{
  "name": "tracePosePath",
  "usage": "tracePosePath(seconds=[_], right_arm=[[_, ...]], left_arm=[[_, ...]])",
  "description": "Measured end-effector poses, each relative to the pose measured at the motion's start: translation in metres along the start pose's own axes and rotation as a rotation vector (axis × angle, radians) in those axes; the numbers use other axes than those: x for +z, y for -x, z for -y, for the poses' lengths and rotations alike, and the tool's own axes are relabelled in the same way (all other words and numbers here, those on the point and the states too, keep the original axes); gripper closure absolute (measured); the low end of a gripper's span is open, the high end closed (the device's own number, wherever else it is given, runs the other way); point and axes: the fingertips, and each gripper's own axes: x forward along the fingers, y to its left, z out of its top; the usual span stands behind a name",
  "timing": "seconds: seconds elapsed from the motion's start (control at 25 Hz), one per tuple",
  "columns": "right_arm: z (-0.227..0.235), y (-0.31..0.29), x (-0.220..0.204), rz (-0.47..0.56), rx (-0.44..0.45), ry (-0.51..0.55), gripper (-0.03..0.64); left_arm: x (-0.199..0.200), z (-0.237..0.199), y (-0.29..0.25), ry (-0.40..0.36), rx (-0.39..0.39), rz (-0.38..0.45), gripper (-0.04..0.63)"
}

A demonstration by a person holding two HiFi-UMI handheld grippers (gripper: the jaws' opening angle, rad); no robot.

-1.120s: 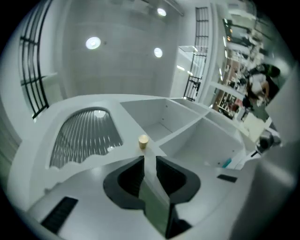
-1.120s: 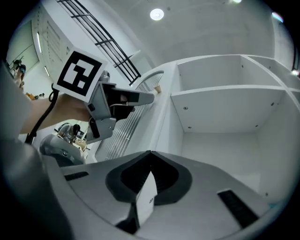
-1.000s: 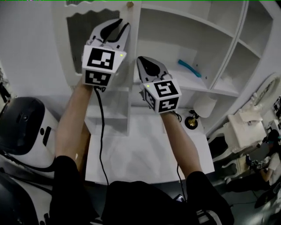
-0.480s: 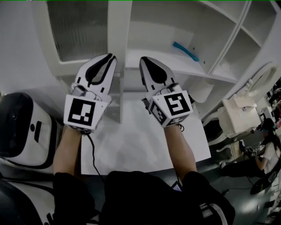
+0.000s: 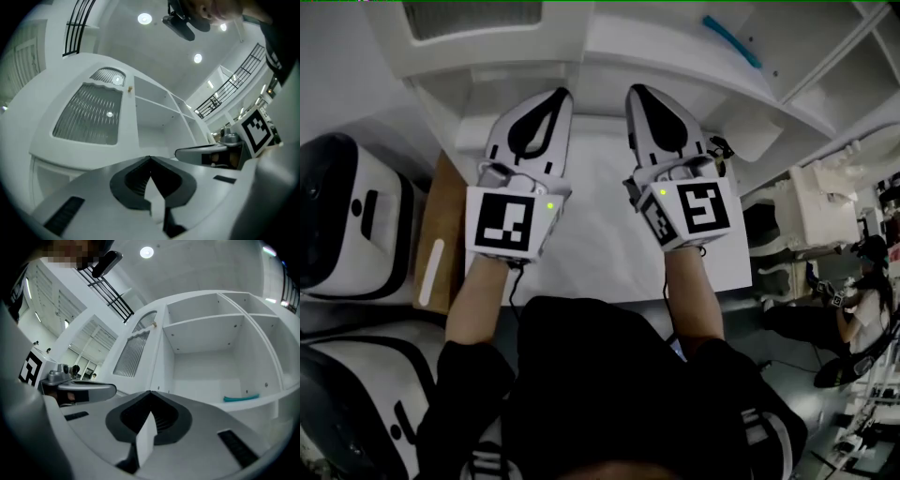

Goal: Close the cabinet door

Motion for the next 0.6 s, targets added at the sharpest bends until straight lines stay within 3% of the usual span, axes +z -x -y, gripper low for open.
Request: tracePosePath(seconds=[0.32, 0.6], right_arm=[[0.001, 0.049, -0.087, -0.201, -0.021, -0.038, 0.597], [-0.008, 0.081, -0.135, -0.305, -0.019, -0.046, 0.598]], left_arm=[[-0.089, 0.049, 0.02, 0.139, 0.038, -0.147, 0.583], [-0.138, 0.064, 0.038, 0.183, 0.081, -0.258, 0.583]])
